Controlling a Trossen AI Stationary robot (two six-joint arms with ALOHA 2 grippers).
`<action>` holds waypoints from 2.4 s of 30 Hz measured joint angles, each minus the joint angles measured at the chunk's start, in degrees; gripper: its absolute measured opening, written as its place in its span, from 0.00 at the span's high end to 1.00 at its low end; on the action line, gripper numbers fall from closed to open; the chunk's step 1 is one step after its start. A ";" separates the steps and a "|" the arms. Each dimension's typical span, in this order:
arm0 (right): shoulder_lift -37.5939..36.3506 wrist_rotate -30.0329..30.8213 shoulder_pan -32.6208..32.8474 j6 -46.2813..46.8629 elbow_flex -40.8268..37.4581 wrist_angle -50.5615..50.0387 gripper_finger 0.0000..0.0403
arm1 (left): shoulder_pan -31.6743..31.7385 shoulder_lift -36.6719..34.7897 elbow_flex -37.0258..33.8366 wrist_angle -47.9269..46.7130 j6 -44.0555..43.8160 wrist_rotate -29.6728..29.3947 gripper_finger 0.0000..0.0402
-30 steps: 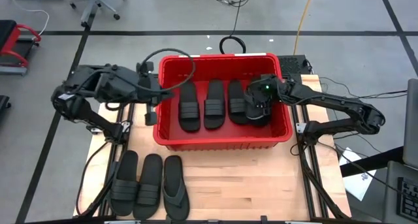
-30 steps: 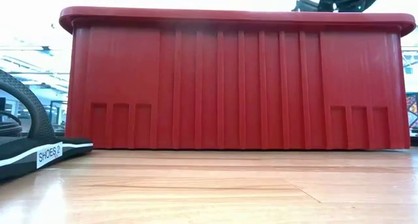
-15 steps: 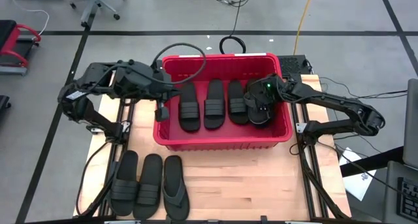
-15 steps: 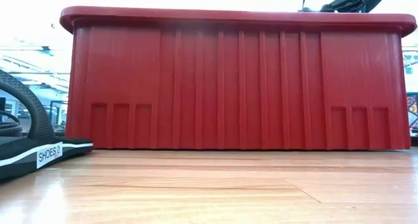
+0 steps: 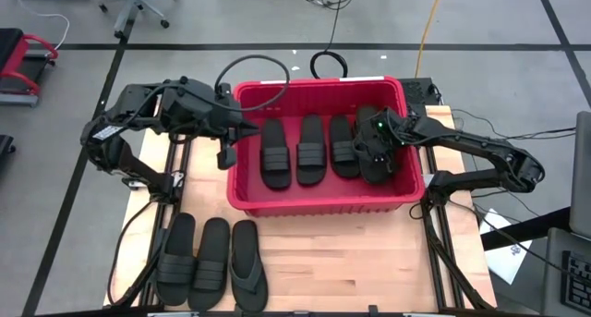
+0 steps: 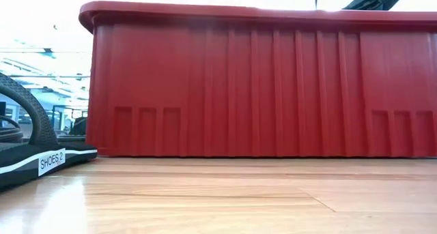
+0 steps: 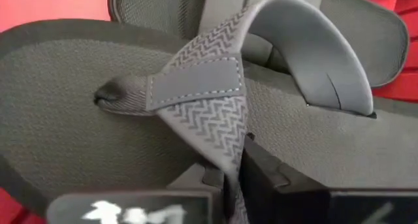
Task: Pick and place slides into bin
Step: Stack the black slipper on top of the black slipper
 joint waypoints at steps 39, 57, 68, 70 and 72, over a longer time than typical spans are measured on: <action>-0.26 -8.17 1.73 8.83 13.62 -14.68 0.47 | 0.59 -0.02 0.00 -4.37 4.24 1.52 0.84; -0.68 -15.43 2.10 13.58 14.70 -16.89 0.47 | 0.59 -0.02 0.00 -4.35 0.80 1.57 0.84; -0.66 -12.41 2.10 20.73 20.88 -15.45 0.50 | 0.58 -0.02 0.00 -4.76 3.38 -1.28 0.84; -0.66 -13.32 2.10 23.96 23.59 -12.36 0.52 | 0.59 -0.03 0.00 -4.73 3.56 -2.35 0.84; -0.66 -15.32 2.09 26.36 26.52 -8.55 0.55 | 0.59 -0.34 0.00 -4.71 2.73 -3.43 0.84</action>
